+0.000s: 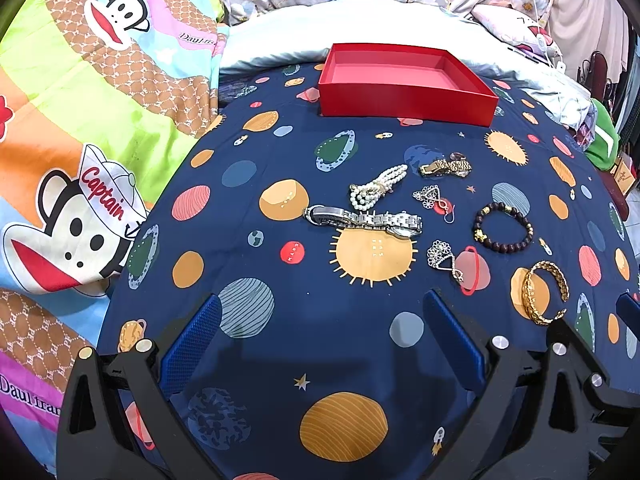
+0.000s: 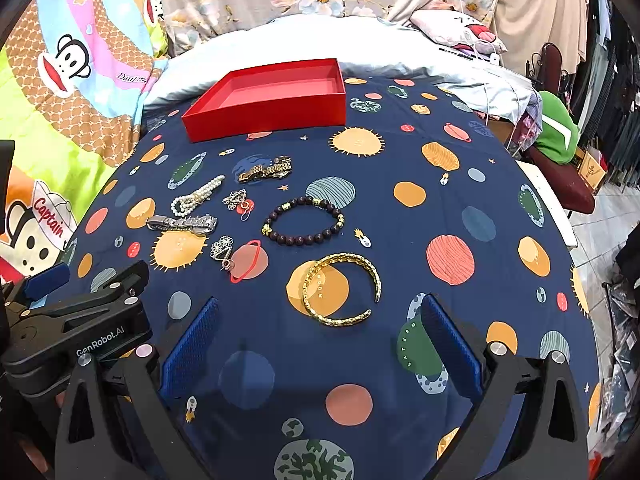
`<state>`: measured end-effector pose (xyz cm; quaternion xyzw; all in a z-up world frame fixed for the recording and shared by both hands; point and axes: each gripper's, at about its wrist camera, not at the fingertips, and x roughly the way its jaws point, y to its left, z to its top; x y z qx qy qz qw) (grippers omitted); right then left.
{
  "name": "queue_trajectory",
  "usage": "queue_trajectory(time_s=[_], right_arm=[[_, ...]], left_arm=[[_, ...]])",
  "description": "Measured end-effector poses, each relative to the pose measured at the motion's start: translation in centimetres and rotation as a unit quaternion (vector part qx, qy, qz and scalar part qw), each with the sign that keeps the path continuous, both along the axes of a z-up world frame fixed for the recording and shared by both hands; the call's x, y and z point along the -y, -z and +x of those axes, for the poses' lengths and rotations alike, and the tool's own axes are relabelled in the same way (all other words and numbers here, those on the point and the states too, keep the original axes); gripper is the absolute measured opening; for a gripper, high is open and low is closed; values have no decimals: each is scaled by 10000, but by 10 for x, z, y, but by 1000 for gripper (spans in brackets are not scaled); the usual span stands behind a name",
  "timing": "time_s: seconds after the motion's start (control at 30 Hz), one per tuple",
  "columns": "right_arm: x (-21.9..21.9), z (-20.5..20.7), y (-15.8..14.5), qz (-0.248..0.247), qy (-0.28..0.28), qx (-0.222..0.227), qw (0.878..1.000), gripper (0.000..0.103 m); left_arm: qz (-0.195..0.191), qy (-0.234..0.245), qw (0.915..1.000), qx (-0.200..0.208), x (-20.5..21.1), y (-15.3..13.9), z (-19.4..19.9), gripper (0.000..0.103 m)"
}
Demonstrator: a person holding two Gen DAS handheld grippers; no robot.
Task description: Organize jewelry
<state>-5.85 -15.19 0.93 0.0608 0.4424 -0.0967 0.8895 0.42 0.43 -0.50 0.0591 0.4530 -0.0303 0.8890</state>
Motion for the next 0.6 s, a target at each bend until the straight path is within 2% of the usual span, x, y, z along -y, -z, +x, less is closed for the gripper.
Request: queue_trajectory(time_s=[0.33, 0.6], right_arm=[[7, -4, 3, 145, 117, 14, 9998, 98], [29, 4, 17, 335, 276, -106, 9990, 98]], left_arm=[[-90, 86, 9999, -41, 3, 2, -3, 98], [-194, -117, 9996, -151, -10, 8, 7, 98]])
